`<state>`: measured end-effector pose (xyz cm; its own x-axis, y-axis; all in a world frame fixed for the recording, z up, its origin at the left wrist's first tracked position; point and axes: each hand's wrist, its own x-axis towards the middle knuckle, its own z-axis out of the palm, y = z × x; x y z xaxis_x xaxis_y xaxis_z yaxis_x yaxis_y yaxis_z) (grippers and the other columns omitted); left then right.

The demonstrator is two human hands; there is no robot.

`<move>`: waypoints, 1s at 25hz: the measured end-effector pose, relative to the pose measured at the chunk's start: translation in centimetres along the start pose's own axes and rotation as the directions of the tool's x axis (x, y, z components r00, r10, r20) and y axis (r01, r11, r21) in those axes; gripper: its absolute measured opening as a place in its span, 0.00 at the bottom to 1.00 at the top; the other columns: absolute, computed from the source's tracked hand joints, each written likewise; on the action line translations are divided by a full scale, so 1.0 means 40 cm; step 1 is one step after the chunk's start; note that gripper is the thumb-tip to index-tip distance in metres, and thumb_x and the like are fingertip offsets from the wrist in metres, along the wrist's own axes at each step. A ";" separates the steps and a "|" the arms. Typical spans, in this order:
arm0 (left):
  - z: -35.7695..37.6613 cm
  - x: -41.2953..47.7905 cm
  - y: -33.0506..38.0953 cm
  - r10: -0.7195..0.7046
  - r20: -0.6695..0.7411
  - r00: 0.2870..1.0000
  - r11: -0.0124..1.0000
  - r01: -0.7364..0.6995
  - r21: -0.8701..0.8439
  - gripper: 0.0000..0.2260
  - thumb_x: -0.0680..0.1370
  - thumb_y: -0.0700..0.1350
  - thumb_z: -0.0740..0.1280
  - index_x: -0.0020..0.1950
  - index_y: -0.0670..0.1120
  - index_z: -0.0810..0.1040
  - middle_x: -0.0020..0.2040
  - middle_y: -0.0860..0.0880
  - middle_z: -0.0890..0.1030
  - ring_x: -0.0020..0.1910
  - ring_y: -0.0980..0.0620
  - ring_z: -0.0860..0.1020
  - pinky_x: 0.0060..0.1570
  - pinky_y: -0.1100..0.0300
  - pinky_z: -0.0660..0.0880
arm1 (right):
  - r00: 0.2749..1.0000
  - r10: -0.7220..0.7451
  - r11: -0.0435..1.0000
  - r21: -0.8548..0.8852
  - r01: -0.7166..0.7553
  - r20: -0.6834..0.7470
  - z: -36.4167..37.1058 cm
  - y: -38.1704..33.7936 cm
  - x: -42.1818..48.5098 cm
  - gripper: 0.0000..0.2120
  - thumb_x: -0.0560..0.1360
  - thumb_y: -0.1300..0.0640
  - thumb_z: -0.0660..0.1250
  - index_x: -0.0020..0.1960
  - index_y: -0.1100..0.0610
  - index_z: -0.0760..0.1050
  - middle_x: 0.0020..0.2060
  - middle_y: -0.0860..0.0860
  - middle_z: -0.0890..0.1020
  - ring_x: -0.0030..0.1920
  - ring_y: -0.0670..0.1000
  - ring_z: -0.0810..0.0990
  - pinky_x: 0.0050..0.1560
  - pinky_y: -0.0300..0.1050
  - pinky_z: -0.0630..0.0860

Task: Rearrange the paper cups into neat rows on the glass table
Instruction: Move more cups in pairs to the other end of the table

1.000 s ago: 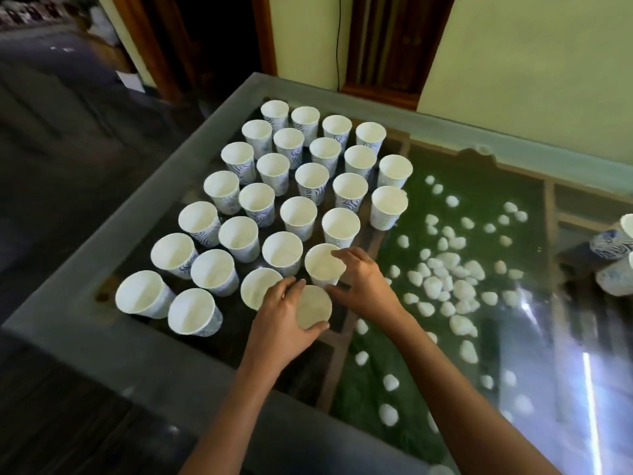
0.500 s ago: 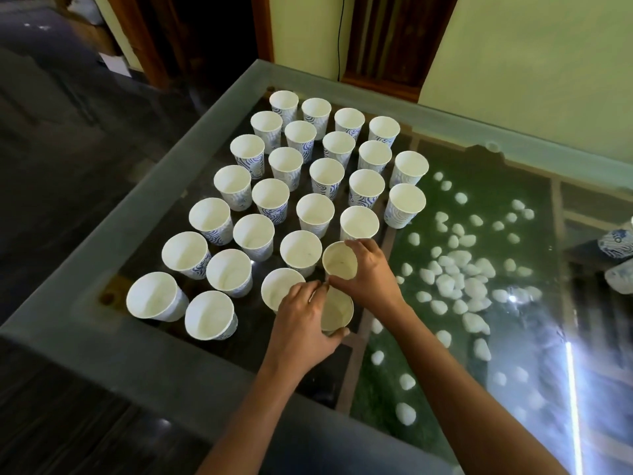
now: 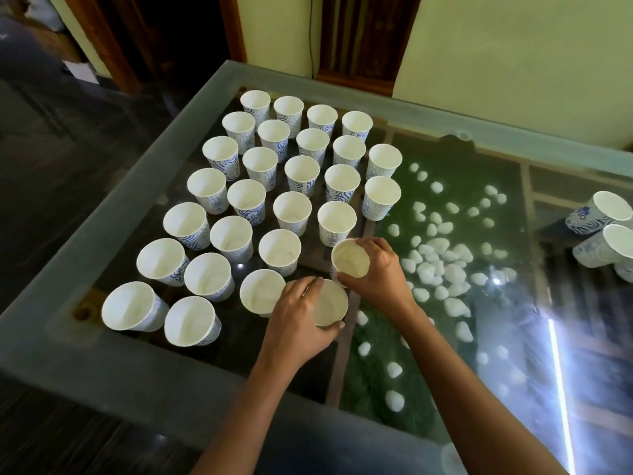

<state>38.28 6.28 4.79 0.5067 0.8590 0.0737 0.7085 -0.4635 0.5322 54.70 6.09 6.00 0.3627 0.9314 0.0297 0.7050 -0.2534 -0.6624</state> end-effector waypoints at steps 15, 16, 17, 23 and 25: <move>0.192 0.076 0.357 0.121 0.148 0.982 0.991 -0.111 -0.080 0.34 0.65 0.54 0.75 0.67 0.43 0.69 0.65 0.47 0.72 0.63 0.49 0.68 0.61 0.60 0.64 | 0.974 0.147 0.989 0.056 -0.139 -0.173 -0.333 0.330 -0.147 0.30 0.61 0.56 0.79 0.60 0.61 0.74 0.57 0.57 0.75 0.53 0.53 0.74 0.51 0.39 0.65; 0.219 0.082 0.402 0.135 0.161 0.978 0.989 -0.123 -0.080 0.34 0.65 0.54 0.75 0.67 0.44 0.69 0.66 0.47 0.71 0.64 0.50 0.68 0.62 0.60 0.64 | 0.968 0.165 0.986 0.052 -0.158 -0.191 -0.370 0.367 -0.160 0.30 0.61 0.57 0.79 0.60 0.61 0.74 0.57 0.57 0.75 0.54 0.55 0.75 0.51 0.38 0.65; 0.248 0.088 0.448 0.151 0.172 0.973 0.987 -0.140 -0.074 0.34 0.66 0.55 0.74 0.67 0.45 0.68 0.66 0.48 0.70 0.64 0.50 0.67 0.63 0.60 0.64 | 0.959 0.187 0.982 0.052 -0.180 -0.213 -0.406 0.405 -0.173 0.29 0.61 0.58 0.79 0.59 0.61 0.74 0.56 0.58 0.76 0.54 0.56 0.75 0.50 0.37 0.65; 0.412 0.129 0.708 0.229 0.223 0.948 0.973 -0.218 -0.070 0.34 0.66 0.56 0.74 0.68 0.45 0.68 0.67 0.48 0.70 0.65 0.50 0.66 0.62 0.62 0.60 | 0.904 0.283 0.958 0.044 -0.285 -0.320 -0.611 0.631 -0.242 0.28 0.60 0.58 0.79 0.57 0.63 0.76 0.53 0.59 0.78 0.53 0.58 0.76 0.47 0.27 0.59; 0.467 0.149 0.786 0.255 0.233 0.938 0.966 -0.240 -0.092 0.34 0.65 0.54 0.75 0.66 0.44 0.70 0.66 0.47 0.72 0.64 0.48 0.68 0.60 0.64 0.58 | 0.890 0.304 0.949 0.030 -0.313 -0.340 -0.673 0.704 -0.263 0.28 0.60 0.59 0.79 0.57 0.65 0.76 0.53 0.61 0.77 0.53 0.60 0.76 0.48 0.27 0.59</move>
<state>72.77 -7.22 6.19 0.7709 0.6369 0.0085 0.5177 -0.6343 0.5741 87.15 -17.89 7.18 0.7444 0.6629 0.0797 0.5377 -0.5245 -0.6602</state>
